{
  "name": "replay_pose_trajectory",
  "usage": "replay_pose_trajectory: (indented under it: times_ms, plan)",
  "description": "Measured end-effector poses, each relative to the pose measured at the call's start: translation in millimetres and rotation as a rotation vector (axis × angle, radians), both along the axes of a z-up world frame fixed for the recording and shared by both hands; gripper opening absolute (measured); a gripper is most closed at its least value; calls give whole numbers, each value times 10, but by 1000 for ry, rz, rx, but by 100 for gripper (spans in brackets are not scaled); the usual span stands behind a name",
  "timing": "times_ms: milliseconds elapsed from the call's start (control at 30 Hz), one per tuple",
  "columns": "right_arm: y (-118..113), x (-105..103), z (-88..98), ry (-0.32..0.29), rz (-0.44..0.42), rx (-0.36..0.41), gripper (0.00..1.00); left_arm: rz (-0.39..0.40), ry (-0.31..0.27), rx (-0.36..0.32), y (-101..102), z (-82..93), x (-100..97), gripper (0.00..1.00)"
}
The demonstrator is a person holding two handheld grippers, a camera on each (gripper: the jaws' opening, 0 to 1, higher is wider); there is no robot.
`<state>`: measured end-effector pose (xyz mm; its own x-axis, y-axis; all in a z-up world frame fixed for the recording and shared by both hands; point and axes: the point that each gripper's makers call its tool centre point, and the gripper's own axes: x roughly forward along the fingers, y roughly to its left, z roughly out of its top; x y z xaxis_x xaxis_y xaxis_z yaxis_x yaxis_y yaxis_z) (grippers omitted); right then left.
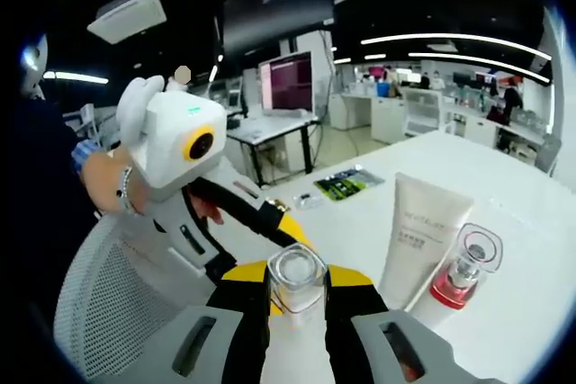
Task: Arrange the skincare products in the storage area until every visible bottle or jar stands upright without overlapping.
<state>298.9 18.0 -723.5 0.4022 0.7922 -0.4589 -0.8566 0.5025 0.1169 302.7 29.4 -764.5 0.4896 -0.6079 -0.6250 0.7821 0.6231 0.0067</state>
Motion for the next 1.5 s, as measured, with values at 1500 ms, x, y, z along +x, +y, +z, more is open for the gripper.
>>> replay_pose_trajectory:
  times_ms: [1500]
  plan:
    - [-727,185,-271,29,-234,-150,17,70,-7,59,169,-58,97,34]
